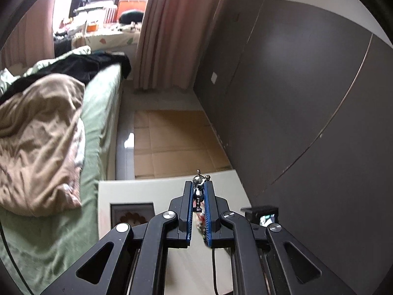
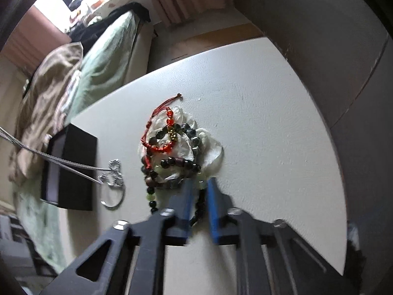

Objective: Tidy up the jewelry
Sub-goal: 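Lift the silver chain and carry it over the black box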

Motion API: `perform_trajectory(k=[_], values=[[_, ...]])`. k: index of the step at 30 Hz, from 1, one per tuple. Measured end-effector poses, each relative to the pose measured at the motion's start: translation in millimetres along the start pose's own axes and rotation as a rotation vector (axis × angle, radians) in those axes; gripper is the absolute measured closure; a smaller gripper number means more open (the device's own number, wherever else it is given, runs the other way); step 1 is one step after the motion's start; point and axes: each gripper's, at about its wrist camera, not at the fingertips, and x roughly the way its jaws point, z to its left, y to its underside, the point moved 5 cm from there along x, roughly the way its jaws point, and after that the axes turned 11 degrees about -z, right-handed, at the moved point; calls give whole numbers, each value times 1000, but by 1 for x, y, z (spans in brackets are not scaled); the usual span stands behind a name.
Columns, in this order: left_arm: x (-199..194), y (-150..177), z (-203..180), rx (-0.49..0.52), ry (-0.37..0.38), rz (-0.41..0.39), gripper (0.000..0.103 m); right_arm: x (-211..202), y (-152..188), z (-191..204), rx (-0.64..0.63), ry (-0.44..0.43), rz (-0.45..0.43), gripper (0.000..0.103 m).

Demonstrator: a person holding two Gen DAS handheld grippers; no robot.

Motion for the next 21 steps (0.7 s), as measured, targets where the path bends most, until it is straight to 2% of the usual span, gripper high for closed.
perform_trajectory(k=[2,9,15,21], values=[[-9,-10,2,3,-7,-23,95,-4,-1,0,9,-28,-2,93],[-40,-44,4,16,-20,-97,95,-44,-14,-4,88,-139,-93,93],[-68,-76,7,32,-40,-166,95,-75,-20,-2,115,-190,-164,93],[-79,-92,13,56,-77,-201,95,-99,-26,4,126,-228,-224,93]])
